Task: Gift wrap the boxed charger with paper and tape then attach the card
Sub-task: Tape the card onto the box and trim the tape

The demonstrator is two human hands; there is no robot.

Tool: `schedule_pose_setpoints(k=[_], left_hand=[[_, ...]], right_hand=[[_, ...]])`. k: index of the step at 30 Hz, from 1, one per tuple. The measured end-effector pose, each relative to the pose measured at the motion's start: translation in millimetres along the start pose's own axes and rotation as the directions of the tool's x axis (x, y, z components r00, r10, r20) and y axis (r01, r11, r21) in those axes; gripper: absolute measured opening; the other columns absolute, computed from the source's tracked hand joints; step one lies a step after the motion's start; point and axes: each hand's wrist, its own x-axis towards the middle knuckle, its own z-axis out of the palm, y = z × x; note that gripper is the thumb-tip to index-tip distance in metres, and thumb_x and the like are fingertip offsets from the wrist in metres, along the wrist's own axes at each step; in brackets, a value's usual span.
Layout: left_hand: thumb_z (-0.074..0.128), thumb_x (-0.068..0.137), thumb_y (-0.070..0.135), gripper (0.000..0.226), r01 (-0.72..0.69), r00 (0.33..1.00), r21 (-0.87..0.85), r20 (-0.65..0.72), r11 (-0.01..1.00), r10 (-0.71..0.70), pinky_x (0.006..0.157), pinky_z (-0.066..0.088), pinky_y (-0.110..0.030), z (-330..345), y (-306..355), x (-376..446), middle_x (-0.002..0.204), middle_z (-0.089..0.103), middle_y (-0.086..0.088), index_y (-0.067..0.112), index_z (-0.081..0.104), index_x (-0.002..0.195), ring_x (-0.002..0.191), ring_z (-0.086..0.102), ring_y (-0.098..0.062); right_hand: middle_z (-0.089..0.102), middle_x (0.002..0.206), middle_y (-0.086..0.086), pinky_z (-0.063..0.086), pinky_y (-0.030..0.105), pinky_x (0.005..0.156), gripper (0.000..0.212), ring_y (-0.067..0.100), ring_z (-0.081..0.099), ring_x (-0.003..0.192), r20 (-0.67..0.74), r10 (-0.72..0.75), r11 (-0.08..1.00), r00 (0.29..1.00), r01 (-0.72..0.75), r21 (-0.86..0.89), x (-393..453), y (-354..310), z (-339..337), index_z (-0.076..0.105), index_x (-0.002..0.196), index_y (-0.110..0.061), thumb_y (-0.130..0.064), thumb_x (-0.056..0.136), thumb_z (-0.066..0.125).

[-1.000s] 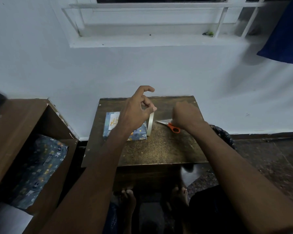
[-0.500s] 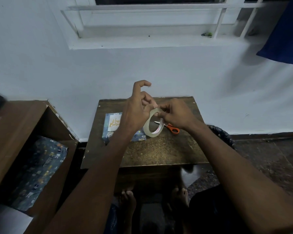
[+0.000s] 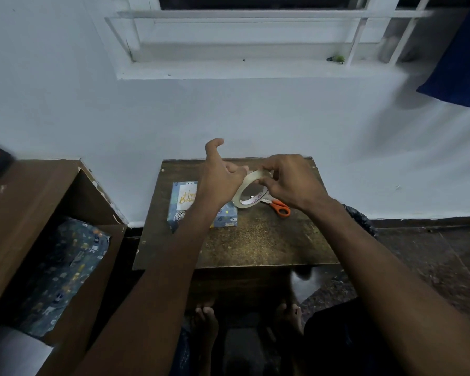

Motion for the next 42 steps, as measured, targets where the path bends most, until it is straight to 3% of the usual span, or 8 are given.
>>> schedule_pose_setpoints(k=[6,11,17,22,26,30,34,42], left_hand=[[0.062,0.101,0.007,0.048,0.166,0.98,-0.219,-0.074,0.961,-0.186,0.065,0.056,-0.03,-18.8,-23.4,5.2,0.094,0.081,0.0,0.022,0.044,0.142,0.072,0.076,-0.01],[0.061,0.1,0.001,0.033,0.117,0.992,-0.084,-0.041,0.99,-0.12,0.059,0.054,-0.015,-48.2,-23.9,-1.3,0.116,0.077,0.005,0.022,0.069,0.125,0.097,0.074,-0.014],[0.053,0.104,0.001,0.036,0.141,0.989,-0.032,-0.035,0.989,-0.142,0.056,0.051,-0.011,-53.5,-36.5,-8.0,0.12,0.076,0.006,0.022,0.079,0.116,0.091,0.072,-0.014],[0.06,0.096,-0.006,0.043,0.186,0.981,-0.08,-0.042,0.979,-0.189,0.072,0.066,-0.028,-44.2,-44.3,-11.1,0.114,0.075,0.005,0.029,0.079,0.112,0.094,0.071,-0.006],[0.059,0.085,-0.017,0.053,0.218,0.971,-0.232,-0.043,0.948,-0.234,0.077,0.066,-0.035,-33.4,-36.4,-15.1,0.113,0.075,0.007,0.021,0.081,0.115,0.11,0.066,-0.004],[0.055,0.087,-0.018,0.051,0.265,0.953,-0.329,-0.055,0.907,-0.298,0.063,0.064,-0.034,-29.9,-29.4,-18.8,0.101,0.077,0.007,0.022,0.081,0.106,0.087,0.078,-0.018],[0.057,0.089,-0.014,0.05,0.313,0.935,-0.342,-0.052,0.886,-0.35,0.073,0.066,-0.051,-29.4,-32.7,-14.9,0.092,0.08,0.006,0.03,0.08,0.094,0.082,0.08,-0.029],[0.061,0.095,-0.005,0.039,0.292,0.945,-0.288,-0.064,0.912,-0.322,0.074,0.068,-0.048,-28.0,-36.9,-13.1,0.098,0.081,0.004,0.029,0.08,0.097,0.078,0.081,-0.019]], right_hand=[[0.063,0.079,-0.003,0.03,0.023,0.056,0.01,0.017,0.054,0.075,-0.022,0.049,0.993,0.999,-0.051,-0.109,3.0,3.4,1.1,0.08,0.092,-0.02,-0.03,0.089,0.08],[0.068,0.086,0.005,0.042,0.034,0.064,0.015,0.029,0.065,0.085,0.102,0.162,0.962,0.982,-0.134,-0.236,10.7,14.9,21.5,0.07,0.084,-0.014,-0.017,0.08,0.084],[0.07,0.103,0.003,0.052,0.035,0.075,0.038,0.027,0.066,0.094,0.265,0.186,0.943,0.946,-0.097,-0.318,18.6,10.1,35.4,0.074,0.105,-0.019,-0.029,0.071,0.088],[0.073,0.082,-0.009,0.05,0.028,0.067,0.019,0.007,0.066,0.076,0.161,0.222,0.962,0.962,-0.243,0.125,21.9,-14.8,43.7,0.074,0.083,-0.022,-0.033,0.08,0.089],[0.073,0.085,-0.006,0.054,0.028,0.067,0.023,0.007,0.066,0.074,0.228,0.311,0.845,0.923,-0.378,0.379,22.6,-29.2,63.6,0.076,0.095,-0.018,-0.011,0.077,0.09],[0.07,0.086,-0.001,0.055,0.029,0.061,0.031,0.011,0.066,0.072,0.336,0.352,0.648,0.873,-0.487,0.585,27.6,-27.0,67.0,0.075,0.104,-0.012,0.005,0.078,0.079],[0.077,0.095,0.013,0.049,0.027,0.061,0.018,0.013,0.063,0.072,0.413,0.339,0.535,0.846,-0.534,0.655,28.3,-23.1,59.1,0.079,0.104,-0.009,-0.009,0.09,0.067],[0.076,0.082,0.013,0.045,0.026,0.057,0.016,0.008,0.06,0.061,0.34,0.418,0.497,0.843,-0.525,0.691,28.7,-28.5,62.4,0.078,0.083,-0.007,-0.022,0.088,0.079]])
